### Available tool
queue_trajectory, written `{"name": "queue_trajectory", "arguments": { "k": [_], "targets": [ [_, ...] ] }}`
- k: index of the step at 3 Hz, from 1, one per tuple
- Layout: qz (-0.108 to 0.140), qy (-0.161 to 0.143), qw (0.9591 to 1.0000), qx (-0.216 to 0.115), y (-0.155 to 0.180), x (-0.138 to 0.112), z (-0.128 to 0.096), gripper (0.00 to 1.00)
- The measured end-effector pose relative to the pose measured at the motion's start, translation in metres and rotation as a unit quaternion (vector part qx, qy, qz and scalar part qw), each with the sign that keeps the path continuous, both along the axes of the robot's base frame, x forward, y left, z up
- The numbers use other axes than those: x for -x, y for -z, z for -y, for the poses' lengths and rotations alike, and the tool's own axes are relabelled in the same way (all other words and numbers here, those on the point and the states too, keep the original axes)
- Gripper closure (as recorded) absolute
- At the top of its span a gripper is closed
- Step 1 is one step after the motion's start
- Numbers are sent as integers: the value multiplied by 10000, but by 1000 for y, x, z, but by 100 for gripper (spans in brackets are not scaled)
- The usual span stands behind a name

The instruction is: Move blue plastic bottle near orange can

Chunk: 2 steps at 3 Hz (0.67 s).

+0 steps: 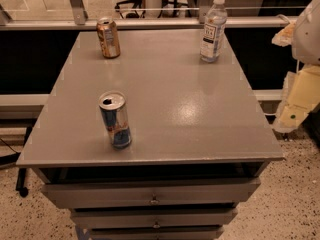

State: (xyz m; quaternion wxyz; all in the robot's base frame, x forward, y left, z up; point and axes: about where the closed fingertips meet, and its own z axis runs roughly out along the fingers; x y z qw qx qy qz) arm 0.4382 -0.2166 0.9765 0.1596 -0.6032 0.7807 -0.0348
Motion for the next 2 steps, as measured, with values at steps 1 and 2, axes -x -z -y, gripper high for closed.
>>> {"name": "queue_trajectory", "arguments": {
  "k": [1, 2],
  "targets": [
    [14, 2, 10000, -6, 0, 0, 0, 0],
    [186, 82, 9994, -278, 6, -31, 9, 0]
  ]
}}
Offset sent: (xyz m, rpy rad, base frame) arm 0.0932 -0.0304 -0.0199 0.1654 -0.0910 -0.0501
